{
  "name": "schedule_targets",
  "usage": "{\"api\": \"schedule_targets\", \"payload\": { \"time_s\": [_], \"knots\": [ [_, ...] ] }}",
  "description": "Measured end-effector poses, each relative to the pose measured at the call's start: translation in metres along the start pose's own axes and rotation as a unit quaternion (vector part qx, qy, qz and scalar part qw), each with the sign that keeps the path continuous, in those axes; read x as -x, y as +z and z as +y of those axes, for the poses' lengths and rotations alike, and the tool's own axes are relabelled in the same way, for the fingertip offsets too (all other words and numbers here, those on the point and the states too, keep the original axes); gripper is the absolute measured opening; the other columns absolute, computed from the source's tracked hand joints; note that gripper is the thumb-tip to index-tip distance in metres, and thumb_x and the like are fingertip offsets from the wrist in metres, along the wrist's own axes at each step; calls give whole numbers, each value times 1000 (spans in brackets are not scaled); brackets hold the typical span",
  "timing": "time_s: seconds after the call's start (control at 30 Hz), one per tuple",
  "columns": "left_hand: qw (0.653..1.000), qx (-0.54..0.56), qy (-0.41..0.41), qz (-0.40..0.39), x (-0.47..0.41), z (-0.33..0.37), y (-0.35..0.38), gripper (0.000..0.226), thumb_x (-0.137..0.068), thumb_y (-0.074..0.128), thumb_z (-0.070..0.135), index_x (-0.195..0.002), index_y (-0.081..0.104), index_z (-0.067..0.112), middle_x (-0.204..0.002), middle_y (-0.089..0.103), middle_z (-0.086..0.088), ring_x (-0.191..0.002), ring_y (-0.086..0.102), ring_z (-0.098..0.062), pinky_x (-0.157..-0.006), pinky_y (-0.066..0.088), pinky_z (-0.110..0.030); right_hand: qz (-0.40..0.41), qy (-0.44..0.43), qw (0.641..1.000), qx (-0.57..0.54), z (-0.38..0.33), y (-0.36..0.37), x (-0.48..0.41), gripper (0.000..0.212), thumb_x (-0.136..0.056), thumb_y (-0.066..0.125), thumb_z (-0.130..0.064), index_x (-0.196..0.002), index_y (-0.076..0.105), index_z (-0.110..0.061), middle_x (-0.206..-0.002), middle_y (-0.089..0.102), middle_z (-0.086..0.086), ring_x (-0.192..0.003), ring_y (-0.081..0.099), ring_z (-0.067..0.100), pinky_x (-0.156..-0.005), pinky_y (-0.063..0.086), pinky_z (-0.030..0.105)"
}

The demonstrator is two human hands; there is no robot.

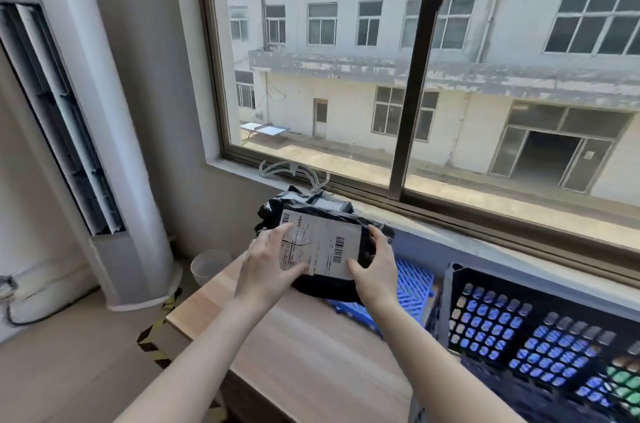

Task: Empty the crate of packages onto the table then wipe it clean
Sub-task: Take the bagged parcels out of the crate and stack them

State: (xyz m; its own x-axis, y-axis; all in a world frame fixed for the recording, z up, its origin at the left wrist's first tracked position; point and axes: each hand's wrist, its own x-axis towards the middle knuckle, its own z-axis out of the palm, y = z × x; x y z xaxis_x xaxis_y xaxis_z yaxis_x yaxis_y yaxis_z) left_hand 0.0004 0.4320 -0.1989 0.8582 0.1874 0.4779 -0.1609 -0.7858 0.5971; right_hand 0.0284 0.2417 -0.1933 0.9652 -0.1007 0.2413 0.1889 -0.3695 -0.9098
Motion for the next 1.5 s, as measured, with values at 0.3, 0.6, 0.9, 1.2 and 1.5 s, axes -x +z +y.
{"api": "schedule_targets", "payload": {
  "time_s": [0.3,0.6,0.9,1.2,1.5],
  "knots": [
    [998,21,-17,-64,-84,-103,1,70,-75,81,36,-136,50,27,-124,56,2,-118,51,-17,-101,41,-33,-9,40,999,1,12,108,-73,66,-79,67,-7,-136,44,-30,-129,55,-4,-117,52,15,-101,47,42],
    [993,16,-30,-114,-202,-168,32,54,-86,69,35,-136,47,29,-127,56,2,-120,52,-18,-97,40,-30,-35,66,997,37,29,180,-197,73,-76,73,-20,-141,39,-30,-139,50,-4,-128,46,20,-106,41,41],
    [973,-1,-60,-221,-295,-227,68,65,-84,70,39,-142,40,34,-128,49,-4,-121,49,-23,-98,39,-33,-66,100,991,67,45,243,-277,81,-77,74,-20,-146,31,-26,-146,42,-3,-134,39,19,-109,37,39],
    [948,14,-64,-312,-356,-286,124,67,-86,66,44,-144,35,36,-126,42,-1,-120,47,-21,-97,39,-30,-74,155,972,157,70,291,-325,83,-70,78,-28,-143,37,-23,-146,35,0,-134,35,21,-111,33,39],
    [911,-41,-34,-408,-386,-335,163,69,-84,57,61,-145,34,39,-115,37,0,-119,42,-22,-102,40,-35,-54,212,954,203,93,328,-344,79,-72,76,-26,-142,39,-24,-155,20,4,-143,21,19,-112,23,32]
  ]
}}
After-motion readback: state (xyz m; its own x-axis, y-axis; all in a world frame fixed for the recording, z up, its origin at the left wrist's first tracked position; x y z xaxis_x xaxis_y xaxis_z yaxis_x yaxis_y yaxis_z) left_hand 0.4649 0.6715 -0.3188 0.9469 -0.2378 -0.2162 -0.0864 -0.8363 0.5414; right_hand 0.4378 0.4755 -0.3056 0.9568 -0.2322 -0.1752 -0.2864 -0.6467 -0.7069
